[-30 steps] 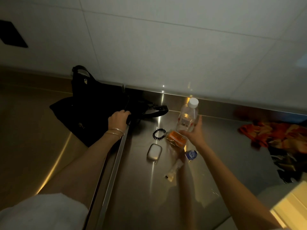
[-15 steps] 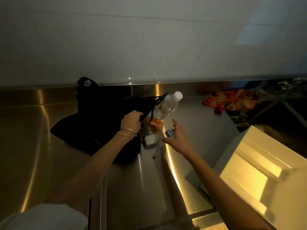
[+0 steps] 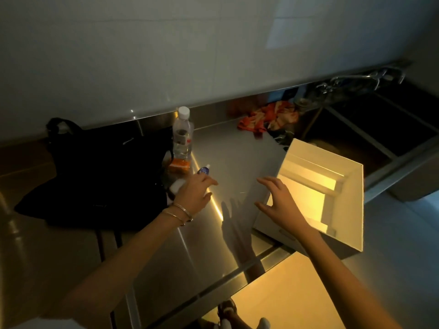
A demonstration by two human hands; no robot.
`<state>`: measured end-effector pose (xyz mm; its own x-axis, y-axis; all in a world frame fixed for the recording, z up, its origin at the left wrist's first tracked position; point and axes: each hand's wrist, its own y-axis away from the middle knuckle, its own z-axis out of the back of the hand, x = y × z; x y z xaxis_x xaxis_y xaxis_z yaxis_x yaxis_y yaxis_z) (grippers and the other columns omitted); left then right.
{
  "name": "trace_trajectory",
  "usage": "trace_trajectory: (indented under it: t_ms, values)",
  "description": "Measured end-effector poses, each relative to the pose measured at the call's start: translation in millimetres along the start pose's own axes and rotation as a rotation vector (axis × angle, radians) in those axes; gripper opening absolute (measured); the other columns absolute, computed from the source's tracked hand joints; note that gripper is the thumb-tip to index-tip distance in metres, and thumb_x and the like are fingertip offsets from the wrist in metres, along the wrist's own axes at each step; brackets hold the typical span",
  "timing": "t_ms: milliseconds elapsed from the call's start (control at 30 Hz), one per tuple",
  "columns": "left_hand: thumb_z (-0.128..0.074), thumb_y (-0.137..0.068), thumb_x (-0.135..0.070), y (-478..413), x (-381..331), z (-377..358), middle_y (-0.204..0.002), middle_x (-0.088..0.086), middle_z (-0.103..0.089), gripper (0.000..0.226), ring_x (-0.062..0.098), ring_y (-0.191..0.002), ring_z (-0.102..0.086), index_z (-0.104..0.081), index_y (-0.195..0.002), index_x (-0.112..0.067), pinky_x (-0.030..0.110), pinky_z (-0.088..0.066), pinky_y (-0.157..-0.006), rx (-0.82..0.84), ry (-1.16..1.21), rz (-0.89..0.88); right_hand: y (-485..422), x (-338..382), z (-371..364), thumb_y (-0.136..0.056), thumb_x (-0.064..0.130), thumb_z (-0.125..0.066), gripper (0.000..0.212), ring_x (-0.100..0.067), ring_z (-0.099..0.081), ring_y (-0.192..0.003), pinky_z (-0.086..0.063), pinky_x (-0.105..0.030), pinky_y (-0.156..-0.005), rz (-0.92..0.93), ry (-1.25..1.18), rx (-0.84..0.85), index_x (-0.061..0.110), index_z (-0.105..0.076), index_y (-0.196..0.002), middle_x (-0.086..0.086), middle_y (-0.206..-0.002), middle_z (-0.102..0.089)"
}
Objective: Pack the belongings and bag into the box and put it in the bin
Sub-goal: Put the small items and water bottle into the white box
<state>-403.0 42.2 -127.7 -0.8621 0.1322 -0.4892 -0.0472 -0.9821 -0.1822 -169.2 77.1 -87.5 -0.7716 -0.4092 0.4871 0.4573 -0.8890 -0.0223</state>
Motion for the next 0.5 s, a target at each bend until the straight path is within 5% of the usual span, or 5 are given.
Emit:
trace_trajectory:
  t_ms: [100, 233, 333, 433, 500]
  values:
    - [-0.063, -0.08, -0.008, -7, -42, -12, -0.115, 0.009, -0.059, 0.035, 0.024, -0.107, -0.053, -0.059, -0.114, -0.013, 0.034, -0.045, -0.091, 0.038, 0.044, -0.161, 8, -12, 13, -0.081, 0.026, -0.068, 0.065, -0.023, -0.035, -0.129, -0.031, -0.032, -0.105, -0.037, -0.003, -0.017, 0.017, -0.035, -0.137, -0.008, -0.144, -0.036]
    - [-0.07, -0.078, -0.017, -18, -93, -36, -0.125, 0.008, -0.056, 0.046, 0.024, -0.115, -0.05, -0.056, -0.121, -0.016, 0.035, -0.045, -0.092, 0.069, -0.03, -0.335, 19, -46, 30, -0.079, 0.028, -0.07, 0.071, -0.025, -0.044, -0.125, -0.036, -0.036, -0.103, -0.13, 0.061, 0.261, 0.013, -0.033, -0.138, -0.011, -0.141, -0.042]
    - [-0.07, -0.078, -0.02, -27, -116, -56, -0.131, 0.009, -0.054, 0.038, 0.026, -0.124, -0.045, -0.061, -0.114, -0.015, 0.043, -0.042, -0.097, 0.146, -0.174, -0.4, 25, -64, 36, -0.084, 0.023, -0.064, 0.04, -0.023, -0.059, -0.102, -0.046, -0.031, -0.089, -0.092, 0.133, 0.416, 0.013, -0.054, -0.122, -0.01, -0.119, -0.062]
    - [-0.067, -0.081, -0.02, -33, -126, -62, -0.12, 0.009, -0.062, 0.02, 0.025, -0.124, -0.046, -0.067, -0.099, -0.011, 0.041, -0.041, -0.099, 0.227, -0.337, -0.401, 26, -68, 35, -0.089, 0.021, -0.055, 0.027, -0.025, -0.061, -0.088, -0.047, -0.033, -0.078, 0.017, 0.186, 0.46, 0.014, -0.061, -0.115, -0.012, -0.104, -0.069]
    - [-0.073, -0.074, -0.016, -33, -125, -61, -0.099, 0.01, -0.07, 0.014, 0.027, -0.102, -0.061, -0.069, -0.086, -0.012, 0.04, -0.051, -0.088, 0.208, -0.345, -0.403, 27, -68, 33, -0.09, 0.024, -0.053, 0.029, -0.025, -0.062, -0.088, -0.05, -0.034, -0.08, 0.065, 0.215, 0.433, 0.016, -0.06, -0.117, -0.012, -0.103, -0.068]
